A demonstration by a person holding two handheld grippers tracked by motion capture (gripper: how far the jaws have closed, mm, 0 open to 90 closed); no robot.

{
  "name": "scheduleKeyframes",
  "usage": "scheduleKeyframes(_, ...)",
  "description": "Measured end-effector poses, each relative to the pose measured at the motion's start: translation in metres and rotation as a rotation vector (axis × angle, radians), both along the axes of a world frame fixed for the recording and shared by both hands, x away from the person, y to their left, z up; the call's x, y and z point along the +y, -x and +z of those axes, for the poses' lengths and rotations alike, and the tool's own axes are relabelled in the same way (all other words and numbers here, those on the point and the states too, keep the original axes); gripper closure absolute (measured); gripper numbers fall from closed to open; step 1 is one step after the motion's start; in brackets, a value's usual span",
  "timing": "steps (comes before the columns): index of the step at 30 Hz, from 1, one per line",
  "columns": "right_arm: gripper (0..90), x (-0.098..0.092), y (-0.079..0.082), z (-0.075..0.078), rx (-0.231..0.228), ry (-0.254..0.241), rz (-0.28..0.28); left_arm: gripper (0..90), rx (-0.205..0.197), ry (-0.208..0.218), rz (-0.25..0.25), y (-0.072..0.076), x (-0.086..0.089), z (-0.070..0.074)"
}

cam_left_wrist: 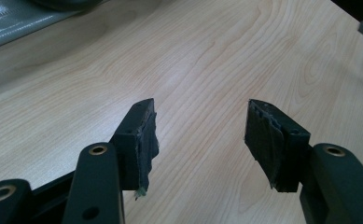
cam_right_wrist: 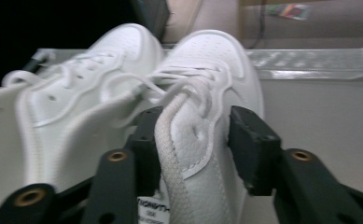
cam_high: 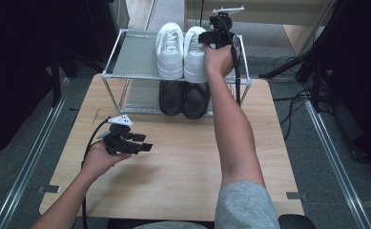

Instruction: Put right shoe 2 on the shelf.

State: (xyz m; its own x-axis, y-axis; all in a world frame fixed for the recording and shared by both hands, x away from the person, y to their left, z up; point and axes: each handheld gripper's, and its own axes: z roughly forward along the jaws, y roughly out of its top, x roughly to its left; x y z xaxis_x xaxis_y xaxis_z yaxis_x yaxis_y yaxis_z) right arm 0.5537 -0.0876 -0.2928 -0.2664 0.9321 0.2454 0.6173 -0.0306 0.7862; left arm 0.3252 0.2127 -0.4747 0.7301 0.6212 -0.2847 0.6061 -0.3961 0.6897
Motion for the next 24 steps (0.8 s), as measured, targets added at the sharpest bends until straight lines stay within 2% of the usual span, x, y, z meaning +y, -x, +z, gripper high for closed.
scheduleKeyframes(1, 53.5, -0.003, 0.000, 0.001, 0.003, -0.022, 0.024, 43.8, -0.001, 0.001, 0.000, 0.000, 0.000, 0.000)
scheduleKeyframes(4, 54.6, -0.012, 0.004, 0.006, -0.004, -0.017, 0.054, 43.6, -0.002, -0.004, -0.002, -0.001, -0.001, 0.000)
scheduleKeyframes(5, 54.6, -0.018, 0.007, 0.008, 0.024, -0.040, 0.073, 43.5, 0.000, -0.002, 0.004, -0.002, -0.001, 0.000)
scheduleKeyframes(6, 54.6, -0.018, 0.007, 0.008, 0.024, -0.040, 0.073, 43.5, 0.000, -0.002, 0.004, -0.002, -0.001, 0.000)
scheduleKeyframes(7, 54.7, -0.021, 0.011, 0.010, 0.015, -0.024, 0.093, 43.4, 0.002, 0.000, 0.002, -0.003, -0.001, 0.000)
scheduleKeyframes(10, 56.1, -0.025, 0.016, 0.012, 0.008, -0.029, 0.110, 43.3, 0.001, -0.007, 0.001, -0.003, -0.001, 0.000)
scheduleKeyframes(13, 61.8, -0.035, 0.028, 0.014, -0.026, -0.065, 0.150, 43.3, -0.005, -0.012, 0.003, -0.004, -0.001, 0.000)
scheduleKeyframes(24, 63.3, -0.054, 0.055, 0.011, -0.039, -0.088, 0.212, 42.8, 0.006, -0.003, 0.008, -0.008, -0.002, -0.001)
